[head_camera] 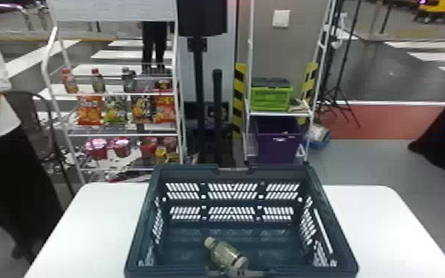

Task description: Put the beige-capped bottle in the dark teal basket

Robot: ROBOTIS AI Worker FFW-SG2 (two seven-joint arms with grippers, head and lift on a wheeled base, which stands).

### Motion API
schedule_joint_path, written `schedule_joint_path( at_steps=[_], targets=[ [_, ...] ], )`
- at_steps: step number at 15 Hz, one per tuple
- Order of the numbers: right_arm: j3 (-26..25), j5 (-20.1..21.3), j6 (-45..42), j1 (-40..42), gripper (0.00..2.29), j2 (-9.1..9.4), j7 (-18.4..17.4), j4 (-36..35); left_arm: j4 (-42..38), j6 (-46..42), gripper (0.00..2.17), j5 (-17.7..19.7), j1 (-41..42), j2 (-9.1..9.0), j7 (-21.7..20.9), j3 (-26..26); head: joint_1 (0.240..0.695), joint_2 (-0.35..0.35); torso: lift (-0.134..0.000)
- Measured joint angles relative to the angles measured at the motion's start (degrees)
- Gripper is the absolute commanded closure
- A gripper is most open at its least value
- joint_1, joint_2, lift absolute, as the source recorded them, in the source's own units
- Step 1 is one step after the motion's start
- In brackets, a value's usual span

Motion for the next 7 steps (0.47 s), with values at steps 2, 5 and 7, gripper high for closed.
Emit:
schedule_joint_path(
  at_steps=[2, 5, 7],
  targets=[
    [0.0, 0.0, 0.0, 0.2, 0.08, 0.10, 0.0, 0.0, -0.2, 0.0, 0.16, 0.0, 0.1, -0.05, 0.0, 0.0, 0.499, 0.000, 0.000],
    [-0.1, 0.0, 0.0, 0.3, 0.08, 0.26, 0.0, -0.2, -0.3, 0.0, 0.16, -0.1, 0.2, -0.10, 0.0, 0.0, 0.499, 0.000, 0.000],
    [-0.2, 0.0, 0.0, 0.3, 0.08, 0.32, 0.0, -0.3, -0.3, 0.0, 0.16, -0.1, 0.2, -0.16, 0.0, 0.0, 0.499, 0.000, 0.000]
  ],
)
